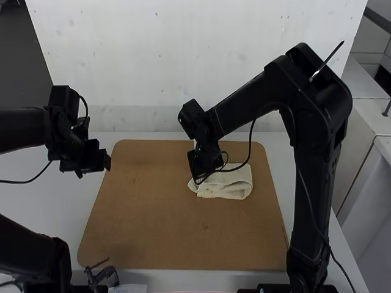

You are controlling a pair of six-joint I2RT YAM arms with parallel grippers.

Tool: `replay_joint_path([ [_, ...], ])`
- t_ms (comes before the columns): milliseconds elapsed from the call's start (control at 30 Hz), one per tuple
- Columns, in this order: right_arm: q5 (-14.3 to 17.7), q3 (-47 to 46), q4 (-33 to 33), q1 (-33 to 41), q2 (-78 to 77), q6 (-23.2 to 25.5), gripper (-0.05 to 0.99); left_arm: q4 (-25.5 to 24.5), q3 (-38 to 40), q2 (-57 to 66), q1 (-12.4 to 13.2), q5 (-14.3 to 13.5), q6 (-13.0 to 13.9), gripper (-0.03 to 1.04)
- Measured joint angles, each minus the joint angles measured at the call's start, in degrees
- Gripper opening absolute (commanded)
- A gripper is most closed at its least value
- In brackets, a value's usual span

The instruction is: Fold the towel.

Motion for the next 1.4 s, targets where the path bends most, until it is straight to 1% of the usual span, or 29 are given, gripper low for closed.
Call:
replay_joint_path([
  [233, 0.2, 2.6, 0.0, 2.5, 2.7, 0.7, 0.02, 0.6, -0.5, 0.0, 0.0, 0.2, 0.0, 0.83],
  [600, 0.2, 3.7, 0.7, 2.7, 4.3, 1.5, 0.02, 1.8, -1.1, 0.0, 0.0, 0.3, 0.0, 0.83],
  [633, 0.2, 3.7, 0.6, 2.7, 4.3, 1.5, 0.09, 1.9, -1.1, 0.0, 0.0, 0.3, 0.0, 0.83],
  [700, 0.4, 3.7, -0.1, 2.7, 4.2, 1.8, 0.37, 1.9, -1.1, 0.0, 0.0, 0.3, 0.0, 0.83],
  [733, 0.6, 3.7, -0.9, 2.7, 4.0, 1.7, 0.46, 1.8, -1.1, 0.0, 0.0, 0.3, 0.0, 0.83],
  [833, 1.0, 3.7, -2.6, 2.4, 1.6, 1.6, 0.47, 1.8, -1.1, 0.0, 0.0, 0.3, 0.0, 0.83],
  [867, 1.0, 3.7, -2.6, 2.2, 0.2, 1.5, 0.54, 1.9, -1.1, -0.1, 0.0, 0.3, 0.0, 0.83],
  [900, 1.0, 3.7, -2.6, 1.6, -2.0, 1.4, 0.67, 1.8, -1.1, -0.2, 0.0, 0.3, 0.0, 0.83],
  [933, 1.0, 3.7, -2.6, 1.0, -4.6, 1.2, 0.82, 1.7, -1.1, -0.5, 0.0, 0.3, 0.0, 0.83],
  [967, 1.0, 3.7, -2.6, -0.3, -7.0, 1.0, 0.95, 1.6, -1.1, -1.1, 0.0, 0.3, 0.0, 0.83],
  [1000, 1.0, 3.7, -2.6, -1.3, -9.0, 0.6, 0.97, 1.4, -1.1, -1.8, 0.0, 0.3, 0.0, 0.83],
  [1100, 1.0, 3.1, -2.0, -5.2, -15.1, -0.3, 0.97, 1.4, -1.1, -4.5, 0.0, 0.3, 0.0, 0.83],
  [1167, 1.1, 0.7, -0.6, -8.2, -19.1, -1.3, 0.97, 1.4, -1.1, -6.1, -0.2, 0.3, 0.0, 0.84],
  [1233, 1.0, -3.4, 2.0, -11.4, -23.1, -2.5, 0.97, 1.4, -1.1, -7.0, -0.6, 0.3, 0.0, 0.93],
  [1267, 1.0, -6.0, 3.6, -13.6, -25.6, -3.5, 0.97, 1.4, -1.1, -7.2, -0.9, 0.3, 0.0, 0.96],
  [1400, 1.0, -14.8, 6.1, -19.5, -34.4, -6.3, 0.97, 1.5, -1.1, -7.2, -2.3, 0.1, 0.2, 0.97],
])
